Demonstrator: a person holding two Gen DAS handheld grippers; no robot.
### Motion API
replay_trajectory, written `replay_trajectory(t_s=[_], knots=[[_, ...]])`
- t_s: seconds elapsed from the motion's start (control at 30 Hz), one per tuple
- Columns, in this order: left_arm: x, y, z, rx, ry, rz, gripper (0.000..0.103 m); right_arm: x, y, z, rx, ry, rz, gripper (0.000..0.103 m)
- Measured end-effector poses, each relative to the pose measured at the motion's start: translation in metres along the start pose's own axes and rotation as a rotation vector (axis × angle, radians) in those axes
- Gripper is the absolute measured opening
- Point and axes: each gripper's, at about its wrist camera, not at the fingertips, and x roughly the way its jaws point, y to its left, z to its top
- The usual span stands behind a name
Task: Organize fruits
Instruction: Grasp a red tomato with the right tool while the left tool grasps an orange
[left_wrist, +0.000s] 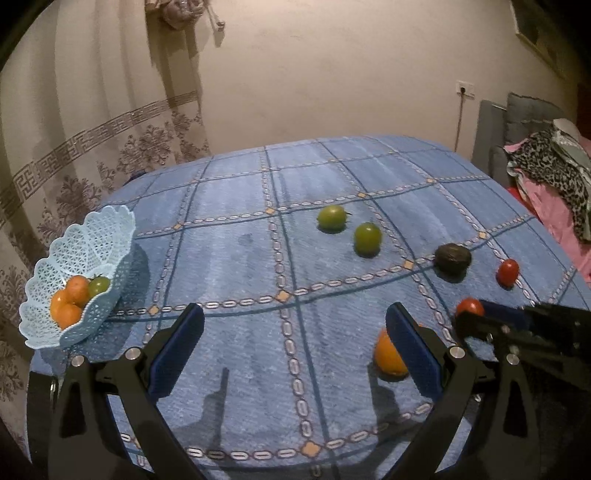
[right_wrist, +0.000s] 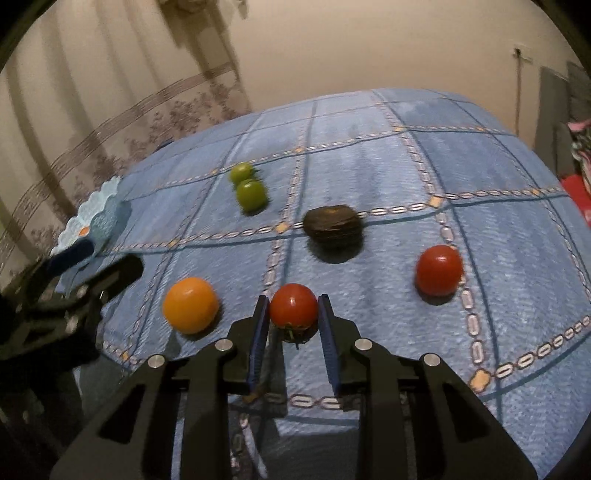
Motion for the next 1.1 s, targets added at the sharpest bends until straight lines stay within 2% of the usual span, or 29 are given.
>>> replay_trajectory(t_s=[0.27,0.33,0.4,0.5,0.57,0.63,0.73,0.83,0.9,1.1], knots=[[0.001,-0.021,-0.006,0.049,0.024,-0.100,0.099,0.000,-0.010,0.004,0.035,-0.022,-0.038,0.027],[0.003,-0.025,-0.007,0.058,0.040,-0.126,0.089,0.001,-0.009,0.004,0.033,-0.019,-0.039,0.027],[0.006,-0.028,-0.008,0.058,0.057,-0.152,0.085,0.002,-0.007,0.002,0.026,-0.018,-0.040,0.027],[0.014,-0.032,-0.011,0.042,0.092,-0.209,0.083,0.002,-0.003,0.001,0.007,-0.020,-0.045,0.027],[0.020,-0.033,-0.013,0.021,0.120,-0.241,0.077,0.003,-0.002,0.001,0.000,-0.020,-0.044,0.027],[0.029,-0.035,-0.016,0.008,0.152,-0.265,0.066,0.003,-0.002,0.000,-0.002,-0.019,-0.042,0.027],[0.035,-0.034,-0.019,-0.008,0.175,-0.273,0.051,0.003,-0.004,0.000,0.002,-0.017,-0.040,0.027],[0.033,-0.033,-0.019,-0.025,0.166,-0.293,0.042,0.003,-0.002,0.000,-0.001,-0.017,-0.040,0.027],[0.029,-0.034,-0.019,-0.019,0.155,-0.293,0.038,0.003,-0.002,-0.001,-0.003,-0.018,-0.039,0.027],[0.024,-0.032,-0.018,-0.025,0.137,-0.285,0.038,0.002,0.000,-0.001,-0.012,-0.023,-0.025,0.027]])
